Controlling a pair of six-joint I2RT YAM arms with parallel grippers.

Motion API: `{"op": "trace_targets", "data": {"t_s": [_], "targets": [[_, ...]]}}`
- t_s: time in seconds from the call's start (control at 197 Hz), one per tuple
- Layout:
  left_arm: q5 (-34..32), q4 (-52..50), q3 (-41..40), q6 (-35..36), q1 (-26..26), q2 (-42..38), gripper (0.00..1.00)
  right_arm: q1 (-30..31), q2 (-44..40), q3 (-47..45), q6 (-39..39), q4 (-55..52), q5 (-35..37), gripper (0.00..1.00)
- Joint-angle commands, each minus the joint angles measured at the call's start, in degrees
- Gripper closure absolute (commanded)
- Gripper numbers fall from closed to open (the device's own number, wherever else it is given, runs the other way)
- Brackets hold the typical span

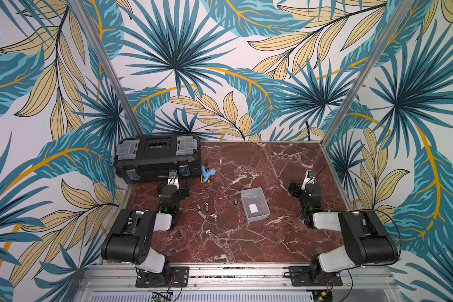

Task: Put the socket on the desktop into the storage box
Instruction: Pick up the socket head at the center of the board.

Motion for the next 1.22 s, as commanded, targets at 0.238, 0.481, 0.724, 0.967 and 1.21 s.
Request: {"op": "trace_targets", "data": {"t_s": [0.238,0.481,0.724,0.967,1.21], "targets": [[0.19,0.30,1.85,0.31,-0.11,-0.31,0.00,0.35,-0.53,0.24,-0.73,0.30,-0.51,0.01],[0.29,0.14,1.90,0.26,-0.09,-0.31,0.00,0.40,-0.60,0.07,-0.76,0.55,-0.54,0.01],[-18.21,-35.16,19.63,-9.66,0.38,-12.55,0.00,1.05,-23.50,22.03,16.85,-56.24,10.90,0.01],[-6.48,-68.47,27.52,-37.20,-4.53,-24.31,0.18,-0.86,-27.66,26.53,35.13,-78.54,0.34,0.01],[-0.96,-79.35,19.69,-42.91,-28.64,-28.56,0.27,17.99,-17.07,40.43,39.60,-103.48,12.80,0.00]]}}
